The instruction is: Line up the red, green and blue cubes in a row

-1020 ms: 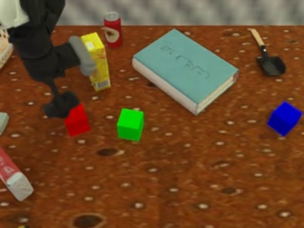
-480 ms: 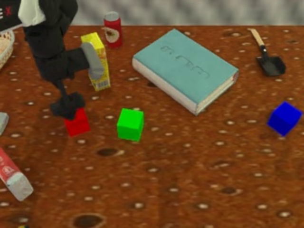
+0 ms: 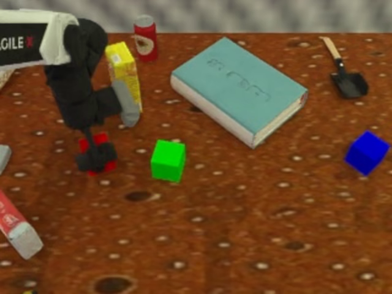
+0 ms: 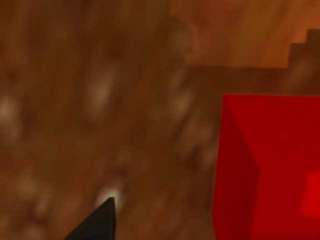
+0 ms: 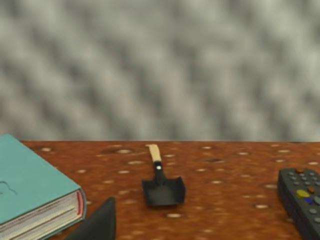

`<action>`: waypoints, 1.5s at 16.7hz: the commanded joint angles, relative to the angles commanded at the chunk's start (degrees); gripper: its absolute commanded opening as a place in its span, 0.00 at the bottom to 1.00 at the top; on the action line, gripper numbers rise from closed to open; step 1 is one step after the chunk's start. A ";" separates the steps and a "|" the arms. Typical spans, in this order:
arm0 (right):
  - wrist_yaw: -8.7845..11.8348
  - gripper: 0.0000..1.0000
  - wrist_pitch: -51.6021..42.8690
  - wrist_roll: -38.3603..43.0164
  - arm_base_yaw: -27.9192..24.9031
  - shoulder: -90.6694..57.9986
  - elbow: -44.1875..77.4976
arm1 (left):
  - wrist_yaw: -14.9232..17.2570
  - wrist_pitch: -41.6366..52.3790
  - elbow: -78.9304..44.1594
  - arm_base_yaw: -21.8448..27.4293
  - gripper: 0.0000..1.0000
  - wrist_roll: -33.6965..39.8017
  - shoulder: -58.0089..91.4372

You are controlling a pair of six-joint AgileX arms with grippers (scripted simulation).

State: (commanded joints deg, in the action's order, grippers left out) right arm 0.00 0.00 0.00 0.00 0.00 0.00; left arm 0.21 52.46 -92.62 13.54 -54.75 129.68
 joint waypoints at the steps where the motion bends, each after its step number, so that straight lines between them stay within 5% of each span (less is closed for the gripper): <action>1: 0.00 1.00 0.00 0.00 0.00 0.00 0.00 | 0.01 -2.15 1.19 0.01 1.00 -0.02 0.94; 7: 0.00 1.00 0.00 0.00 0.00 0.00 0.00 | 0.03 -5.03 2.96 0.03 1.00 -0.08 2.55; 20: 0.00 1.00 0.00 0.00 0.00 0.00 0.00 | 0.03 -5.03 2.96 0.03 0.02 -0.08 2.55; 25: 0.00 1.00 0.00 0.00 0.00 0.00 0.00 | 0.03 -5.03 2.96 0.03 0.00 -0.08 2.55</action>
State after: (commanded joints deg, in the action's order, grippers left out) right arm 0.00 0.00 0.00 0.00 0.00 0.00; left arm 0.24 47.44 -89.66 13.57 -54.83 132.22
